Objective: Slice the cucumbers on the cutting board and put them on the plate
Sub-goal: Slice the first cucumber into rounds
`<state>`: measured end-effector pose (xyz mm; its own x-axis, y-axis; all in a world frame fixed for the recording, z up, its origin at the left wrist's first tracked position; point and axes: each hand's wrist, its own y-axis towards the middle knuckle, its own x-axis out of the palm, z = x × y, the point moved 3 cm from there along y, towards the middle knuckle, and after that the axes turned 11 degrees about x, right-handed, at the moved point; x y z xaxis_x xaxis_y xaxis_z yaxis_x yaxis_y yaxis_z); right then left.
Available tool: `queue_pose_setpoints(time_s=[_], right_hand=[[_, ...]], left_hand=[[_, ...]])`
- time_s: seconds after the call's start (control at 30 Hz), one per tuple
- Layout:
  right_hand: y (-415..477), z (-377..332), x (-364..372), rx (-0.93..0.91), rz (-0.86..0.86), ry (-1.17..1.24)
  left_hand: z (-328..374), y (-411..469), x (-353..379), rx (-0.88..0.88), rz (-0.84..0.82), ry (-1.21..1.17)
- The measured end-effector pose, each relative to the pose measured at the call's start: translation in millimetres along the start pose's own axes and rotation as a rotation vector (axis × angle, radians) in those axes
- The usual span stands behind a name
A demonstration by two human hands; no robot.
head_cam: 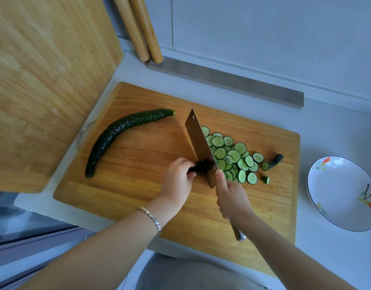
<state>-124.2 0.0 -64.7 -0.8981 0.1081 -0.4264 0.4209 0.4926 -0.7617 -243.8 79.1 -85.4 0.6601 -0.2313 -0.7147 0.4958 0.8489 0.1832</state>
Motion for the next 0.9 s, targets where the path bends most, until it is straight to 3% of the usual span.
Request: queue_pose_setpoints(time_s=[0.17,0.53,0.7,0.9], right_hand=[[-8,2,-18,0.088,-0.06,0.137],[-21,-7,-24,0.027,-0.079,0.042],[-14,-4,-15,-0.047,-0.01,-0.087],[0,0,-1,0.009,-0.016,-0.071]], left_hand=[[-2,-2,-2,-0.06,0.034,-0.046],[-3,-1,1,-0.071,0.013,-0.056],[-4,-1,1,-0.065,0.018,-0.04],[-3,-2,0,-0.032,0.012,-0.02]])
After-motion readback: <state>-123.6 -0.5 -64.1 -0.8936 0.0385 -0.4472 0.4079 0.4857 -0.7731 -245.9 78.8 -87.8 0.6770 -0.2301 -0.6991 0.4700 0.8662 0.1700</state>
